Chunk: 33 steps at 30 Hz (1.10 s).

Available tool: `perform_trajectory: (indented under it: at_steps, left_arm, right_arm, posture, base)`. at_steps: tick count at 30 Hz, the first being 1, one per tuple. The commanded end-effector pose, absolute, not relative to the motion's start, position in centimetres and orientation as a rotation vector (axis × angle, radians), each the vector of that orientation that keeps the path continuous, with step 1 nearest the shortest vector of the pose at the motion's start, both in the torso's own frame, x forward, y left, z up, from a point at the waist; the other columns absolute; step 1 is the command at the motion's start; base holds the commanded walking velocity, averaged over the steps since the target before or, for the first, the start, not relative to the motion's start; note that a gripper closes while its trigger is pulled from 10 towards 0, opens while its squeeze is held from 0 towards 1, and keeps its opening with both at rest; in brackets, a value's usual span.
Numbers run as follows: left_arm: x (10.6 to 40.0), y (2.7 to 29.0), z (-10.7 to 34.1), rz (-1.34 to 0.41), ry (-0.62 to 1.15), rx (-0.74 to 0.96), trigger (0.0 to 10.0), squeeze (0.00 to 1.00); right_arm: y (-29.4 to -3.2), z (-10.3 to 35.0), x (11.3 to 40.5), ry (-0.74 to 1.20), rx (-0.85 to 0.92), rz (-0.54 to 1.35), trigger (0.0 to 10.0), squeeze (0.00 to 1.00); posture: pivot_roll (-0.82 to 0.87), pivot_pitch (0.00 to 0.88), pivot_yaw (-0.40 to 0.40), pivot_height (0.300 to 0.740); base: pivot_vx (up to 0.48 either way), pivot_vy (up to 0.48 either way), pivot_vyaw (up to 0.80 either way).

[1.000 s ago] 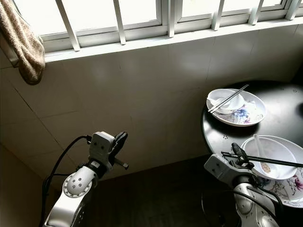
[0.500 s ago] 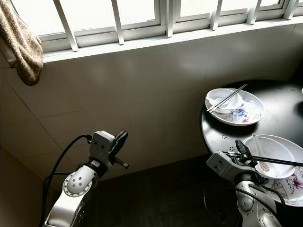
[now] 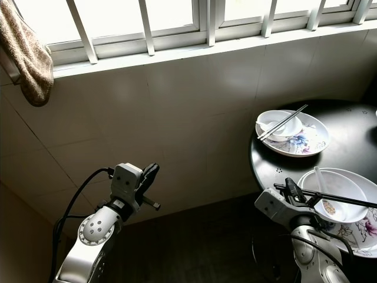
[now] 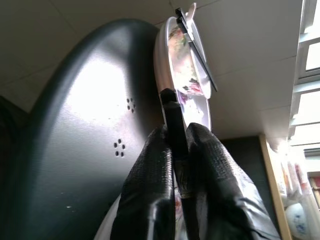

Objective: Kitchen organization

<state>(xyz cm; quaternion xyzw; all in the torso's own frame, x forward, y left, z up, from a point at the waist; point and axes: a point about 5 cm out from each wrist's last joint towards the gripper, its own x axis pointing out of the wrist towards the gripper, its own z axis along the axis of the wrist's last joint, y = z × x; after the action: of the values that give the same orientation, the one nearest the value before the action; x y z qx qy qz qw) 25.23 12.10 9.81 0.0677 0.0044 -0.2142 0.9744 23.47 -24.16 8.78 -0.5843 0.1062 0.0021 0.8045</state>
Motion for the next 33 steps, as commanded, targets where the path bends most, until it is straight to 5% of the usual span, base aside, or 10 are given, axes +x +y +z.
perform_trajectory:
  at_steps: [1,23,24,25,28,29,33]
  left_arm:
    - [25.3,12.4,9.6,-0.427,0.027,0.13,10.0,0.0]
    - [25.5,12.4,9.0,-0.43,0.051,0.107,10.0,0.0]
    - [25.5,12.4,9.0,-0.431,0.052,0.106,10.0,0.0]
    - [25.5,12.4,9.0,-0.432,0.052,0.106,10.0,0.0]
    - [25.5,12.4,8.9,-0.43,0.047,0.107,10.0,0.0]
    - [25.5,12.4,9.0,-0.427,0.043,0.109,10.0,0.0]
    - [25.5,12.4,9.0,-0.421,0.038,0.112,10.0,0.0]
  right_arm:
    - [-23.9,8.8,23.6,0.21,-1.278,0.016,0.0,0.0]
    - [-22.3,15.0,25.2,-0.042,-1.349,-0.102,0.0,0.0]
    - [-21.3,15.7,25.6,-0.102,-1.334,-0.085,3.6,0.0]
    - [-20.7,16.0,25.8,-0.132,-1.31,-0.069,6.0,0.0]
    - [-19.5,16.6,26.1,-0.189,-1.25,-0.025,7.2,0.0]
    - [-18.8,16.8,26.4,-0.208,-1.217,0.017,10.0,0.0]
    - [-16.6,17.5,26.8,-0.269,-1.096,0.114,10.0,0.0]
  posture:
    - [-0.02,0.0,0.029,0.74]
    - [-0.02,0.0,0.028,0.74]
    - [-0.02,0.0,0.028,0.74]
    - [-0.02,0.0,0.027,0.74]
    - [-0.02,0.0,0.025,0.74]
    - [-0.01,0.0,0.024,0.74]
    - [-0.01,0.0,0.018,0.74]
  base:
    - [0.0,0.0,0.0]
    - [0.0,0.0,0.1]
    - [0.0,0.0,0.8]
    - [0.0,0.0,0.8]
    - [0.0,0.0,0.8]
    - [0.0,0.0,0.8]
    - [0.0,0.0,0.8]
